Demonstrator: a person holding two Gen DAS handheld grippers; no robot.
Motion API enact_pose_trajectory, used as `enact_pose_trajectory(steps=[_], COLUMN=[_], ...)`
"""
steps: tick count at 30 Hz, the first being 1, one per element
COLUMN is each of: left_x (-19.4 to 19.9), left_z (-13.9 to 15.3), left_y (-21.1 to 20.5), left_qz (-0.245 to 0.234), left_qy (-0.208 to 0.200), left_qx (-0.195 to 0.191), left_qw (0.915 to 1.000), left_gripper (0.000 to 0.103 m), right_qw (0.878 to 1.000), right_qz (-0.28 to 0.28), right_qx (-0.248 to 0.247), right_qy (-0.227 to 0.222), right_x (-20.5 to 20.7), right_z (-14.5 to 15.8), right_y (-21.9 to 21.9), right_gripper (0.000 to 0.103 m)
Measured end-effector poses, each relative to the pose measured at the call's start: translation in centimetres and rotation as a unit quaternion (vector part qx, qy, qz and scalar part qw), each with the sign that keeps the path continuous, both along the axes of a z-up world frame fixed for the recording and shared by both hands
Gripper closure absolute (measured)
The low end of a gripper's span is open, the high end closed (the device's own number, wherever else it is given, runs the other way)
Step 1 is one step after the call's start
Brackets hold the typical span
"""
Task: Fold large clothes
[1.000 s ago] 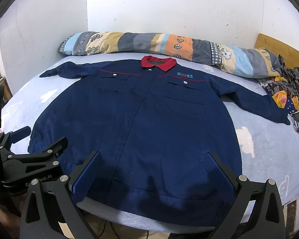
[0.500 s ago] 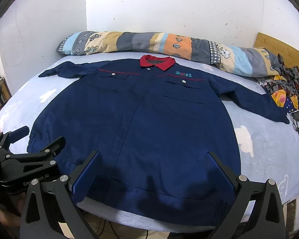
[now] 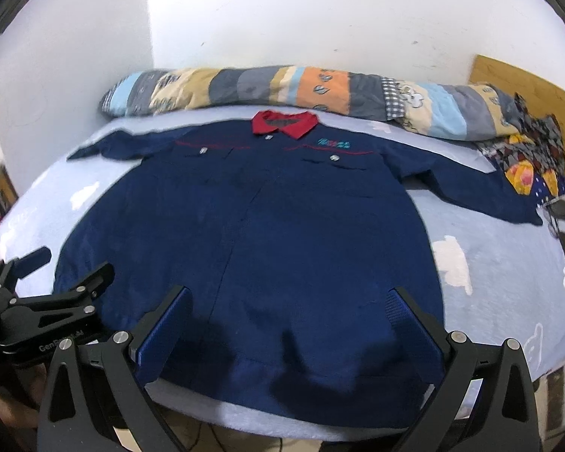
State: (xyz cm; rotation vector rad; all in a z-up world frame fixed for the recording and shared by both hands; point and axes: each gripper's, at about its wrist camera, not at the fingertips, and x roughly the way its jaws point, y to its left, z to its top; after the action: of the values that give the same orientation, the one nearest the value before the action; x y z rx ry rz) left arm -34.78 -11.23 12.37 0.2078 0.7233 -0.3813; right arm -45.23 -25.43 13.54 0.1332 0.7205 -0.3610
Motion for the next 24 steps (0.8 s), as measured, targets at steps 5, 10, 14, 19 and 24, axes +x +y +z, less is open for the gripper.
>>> enact_pose_trajectory(steps=[5, 10, 14, 19, 24], left_x=[3.8, 8.6, 11.2, 12.0, 13.1], left_z=[2.0, 1.8, 1.1, 1.5, 1.6], left_y=[-2.9, -7.0, -8.9, -10.5, -10.7], left_qz=[-0.021, -0.049, -0.057, -0.078, -0.079], left_qy=[-0.037, -0.064, -0.037, -0.055, -0.046], left_qx=[0.004, 0.023, 0.019, 0.026, 0.02], left_qw=[0.9991, 0.9965, 0.9975, 0.9951, 0.9956], left_gripper=[0.0, 0.0, 0.0, 0.0, 0.0], right_qw=[0.996, 0.988, 0.975, 0.94, 0.883], right_qz=[-0.048, -0.12, -0.177, -0.267, -0.341], right_qx=[0.035, 0.038, 0.111, 0.2, 0.294], right_qy=[-0.061, -0.095, -0.073, -0.075, -0.135], right_x=[-1.8, -3.6, -5.1, -8.7, -11.9], right_z=[2.3, 5.0, 5.4, 3.3, 0.7], right_y=[-5.2, -13.4, -22.1, -33.0, -41.8], right_gripper=[0.0, 0.0, 0.0, 0.002, 0.019])
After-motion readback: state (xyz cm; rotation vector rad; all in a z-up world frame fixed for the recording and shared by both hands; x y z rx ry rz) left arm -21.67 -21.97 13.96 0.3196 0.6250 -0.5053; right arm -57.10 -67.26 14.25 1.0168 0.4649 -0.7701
